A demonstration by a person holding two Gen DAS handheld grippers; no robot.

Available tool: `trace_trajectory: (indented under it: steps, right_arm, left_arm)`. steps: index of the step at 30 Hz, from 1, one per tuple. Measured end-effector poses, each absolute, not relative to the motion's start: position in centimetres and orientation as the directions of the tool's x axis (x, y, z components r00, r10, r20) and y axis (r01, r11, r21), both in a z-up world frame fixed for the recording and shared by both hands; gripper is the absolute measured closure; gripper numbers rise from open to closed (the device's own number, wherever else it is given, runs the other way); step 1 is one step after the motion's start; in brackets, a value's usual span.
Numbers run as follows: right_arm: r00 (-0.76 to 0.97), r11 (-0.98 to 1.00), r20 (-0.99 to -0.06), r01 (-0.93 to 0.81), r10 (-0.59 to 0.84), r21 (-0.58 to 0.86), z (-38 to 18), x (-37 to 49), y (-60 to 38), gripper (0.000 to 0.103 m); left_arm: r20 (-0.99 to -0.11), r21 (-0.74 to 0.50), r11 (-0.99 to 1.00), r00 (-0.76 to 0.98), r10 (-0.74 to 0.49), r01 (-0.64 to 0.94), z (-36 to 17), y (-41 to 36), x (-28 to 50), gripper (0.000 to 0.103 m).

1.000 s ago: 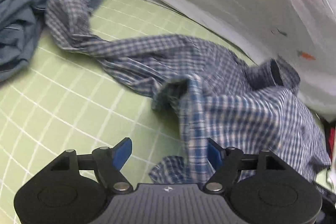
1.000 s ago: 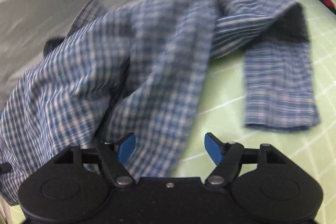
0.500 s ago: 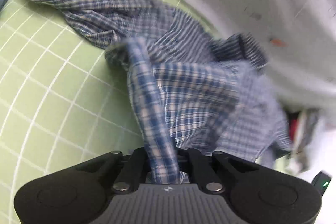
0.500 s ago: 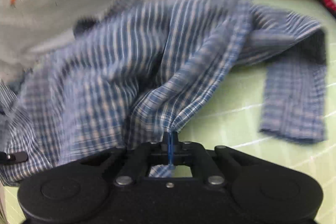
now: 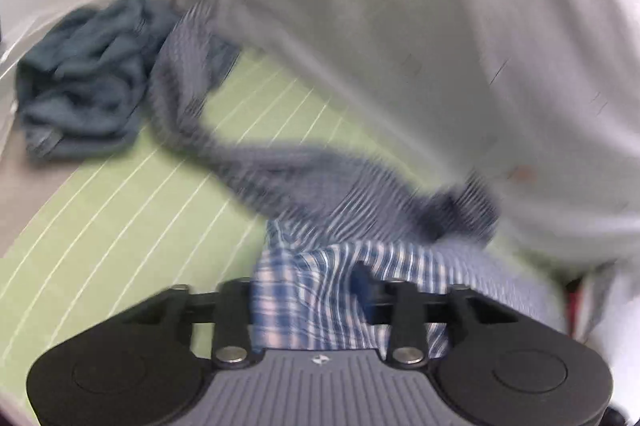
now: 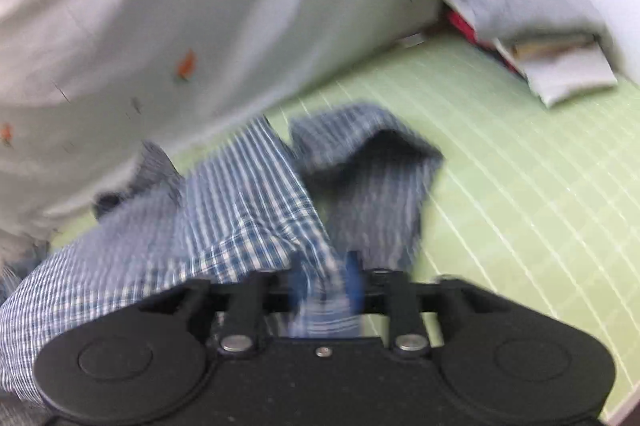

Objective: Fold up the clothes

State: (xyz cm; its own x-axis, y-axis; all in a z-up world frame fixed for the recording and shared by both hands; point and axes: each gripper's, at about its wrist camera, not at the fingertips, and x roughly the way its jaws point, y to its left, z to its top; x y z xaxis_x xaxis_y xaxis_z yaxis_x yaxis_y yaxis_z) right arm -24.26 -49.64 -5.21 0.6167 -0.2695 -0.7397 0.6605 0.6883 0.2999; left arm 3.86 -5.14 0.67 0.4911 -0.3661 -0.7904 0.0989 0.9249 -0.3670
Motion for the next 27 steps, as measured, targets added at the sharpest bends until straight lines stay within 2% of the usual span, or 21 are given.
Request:
trace_trajectory:
  steps: [1,2,6,8,11,14,17,19,20,21,22,27]
  right_arm:
    - [0.603,0.684,-0.754,0.667,-0.262,0.296,-6.0,-24.5,-49.5,0.056]
    - [0.589,0.686,-0.767,0.669,-0.254,0.287,-6.7,-25.0,-49.2,0.052]
    - [0.496,0.715,-0.825,0.678,-0.272,0.171,-8.8,-26.2,-46.3,0.031]
    - [0.443,0.724,-0.850,0.681,-0.285,0.112,-10.1,-26.4,-45.2,0.027]
    - [0.359,0.722,-0.879,0.691,-0.315,0.023,-11.2,-26.6,-44.1,0.026]
    - [0.280,0.695,-0.884,0.716,-0.374,-0.067,-12.0,-26.7,-43.9,0.019]
    - [0.275,0.671,-0.881,0.739,-0.385,-0.062,-12.8,-27.1,-44.4,0.018]
    - [0.310,0.662,-0.880,0.749,-0.359,-0.006,-12.7,-27.5,-44.6,0.033]
    - [0.323,0.671,-0.879,0.742,-0.350,0.006,-12.6,-27.7,-44.4,0.053]
    - [0.336,0.679,-0.878,0.734,-0.341,0.017,-12.5,-27.8,-44.2,0.088]
    - [0.349,0.687,-0.876,0.726,-0.332,0.029,-12.4,-27.9,-44.0,0.100]
    - [0.329,0.682,-0.883,0.731,-0.336,0.013,-12.3,-29.9,-42.4,0.100]
  left_arm:
    - [-0.810,-0.340,0.935,0.475,-0.343,0.096,0.0,-5.1,3.2,0.037]
    - [-0.827,-0.314,0.945,0.461,-0.321,0.093,-0.7,-5.0,2.5,0.034]
    - [-0.886,-0.247,0.967,0.389,-0.254,0.067,-3.6,-3.8,0.2,0.029]
    - [-0.908,-0.242,0.970,0.342,-0.240,0.039,-5.1,-3.0,-0.5,0.029]
    - [-0.927,-0.232,0.971,0.290,-0.236,0.048,-6.9,-2.7,-0.8,0.029]
    - [-0.937,-0.206,0.976,0.273,-0.219,0.076,-7.7,-2.8,-1.6,0.029]
    - [-0.935,-0.213,0.973,0.273,-0.228,0.086,-7.7,-3.0,-1.9,0.029]
    - [-0.931,-0.224,0.970,0.273,-0.242,0.095,-7.6,-3.3,-1.8,0.029]
    - [-0.928,-0.228,0.968,0.277,-0.249,0.105,-7.5,-3.6,-1.7,0.029]
    - [-0.925,-0.231,0.966,0.281,-0.256,0.119,-7.3,-3.9,-1.7,0.029]
    - [-0.922,-0.233,0.963,0.285,-0.263,0.134,-7.1,-4.3,-1.7,0.029]
    - [-0.910,-0.248,0.944,0.281,-0.305,0.218,-6.4,-7.0,-1.0,0.029]
